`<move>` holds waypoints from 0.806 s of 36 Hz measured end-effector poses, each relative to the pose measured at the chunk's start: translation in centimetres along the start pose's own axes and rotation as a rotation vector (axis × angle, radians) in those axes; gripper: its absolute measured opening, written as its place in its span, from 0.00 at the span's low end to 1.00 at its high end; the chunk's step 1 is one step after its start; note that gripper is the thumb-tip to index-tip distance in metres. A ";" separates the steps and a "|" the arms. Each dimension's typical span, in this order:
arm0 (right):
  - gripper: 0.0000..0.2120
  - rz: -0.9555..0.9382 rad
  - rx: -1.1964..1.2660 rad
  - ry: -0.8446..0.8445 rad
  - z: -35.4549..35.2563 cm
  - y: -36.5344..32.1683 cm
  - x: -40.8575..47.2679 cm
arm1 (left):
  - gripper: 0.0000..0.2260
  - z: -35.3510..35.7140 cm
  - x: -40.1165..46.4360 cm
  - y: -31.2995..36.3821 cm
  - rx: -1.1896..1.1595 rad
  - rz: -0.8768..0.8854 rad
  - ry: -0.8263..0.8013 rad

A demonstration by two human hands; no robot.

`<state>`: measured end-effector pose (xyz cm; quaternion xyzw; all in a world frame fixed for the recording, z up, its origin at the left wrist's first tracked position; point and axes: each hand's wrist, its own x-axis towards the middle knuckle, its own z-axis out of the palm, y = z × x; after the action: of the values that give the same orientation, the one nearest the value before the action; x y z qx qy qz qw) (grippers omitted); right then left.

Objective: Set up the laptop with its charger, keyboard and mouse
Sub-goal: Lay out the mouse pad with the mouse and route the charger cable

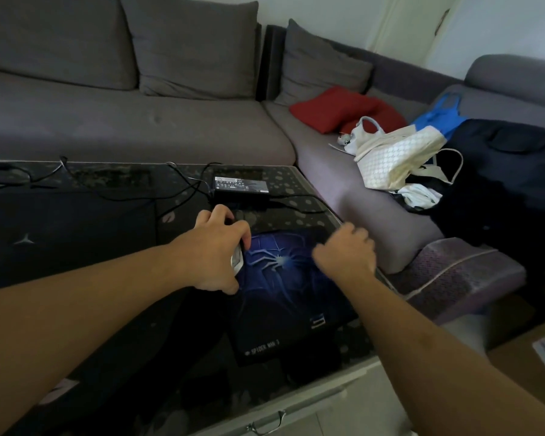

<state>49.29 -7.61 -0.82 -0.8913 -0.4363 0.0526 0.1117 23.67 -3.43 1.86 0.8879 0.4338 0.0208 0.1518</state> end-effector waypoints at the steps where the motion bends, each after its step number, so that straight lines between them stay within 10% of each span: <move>1: 0.39 0.072 -0.018 -0.032 -0.1 1.5 -0.1 | 0.33 0.1 0.0 0.1 -0.008 -0.002 0.002; 10: 0.28 0.008 0.138 -0.206 -0.2 6.2 -0.8 | 0.31 0.0 0.4 2.5 -0.155 0.001 -0.030; 16: 0.26 -0.189 -0.273 0.024 -2.7 4.3 -3.4 | 0.30 -0.4 0.2 3.1 -0.282 0.026 0.031; 18: 0.16 -0.264 0.044 -0.008 -3.5 1.9 -4.6 | 0.31 -0.4 0.1 3.1 -0.418 0.045 0.104; 22: 0.17 -0.117 1.064 -0.642 -4.7 -3.6 -7.4 | 0.42 -0.8 -0.6 3.6 -0.651 0.082 0.272; 29: 0.15 -0.146 1.301 -0.738 -4.3 -7.5 -9.4 | 0.66 -2.8 -2.2 2.7 -0.715 0.011 0.094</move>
<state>38.59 -11.17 5.15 -0.5388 -0.3843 0.5876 0.4656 23.89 -6.04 5.55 0.7789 0.4010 0.2128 0.4327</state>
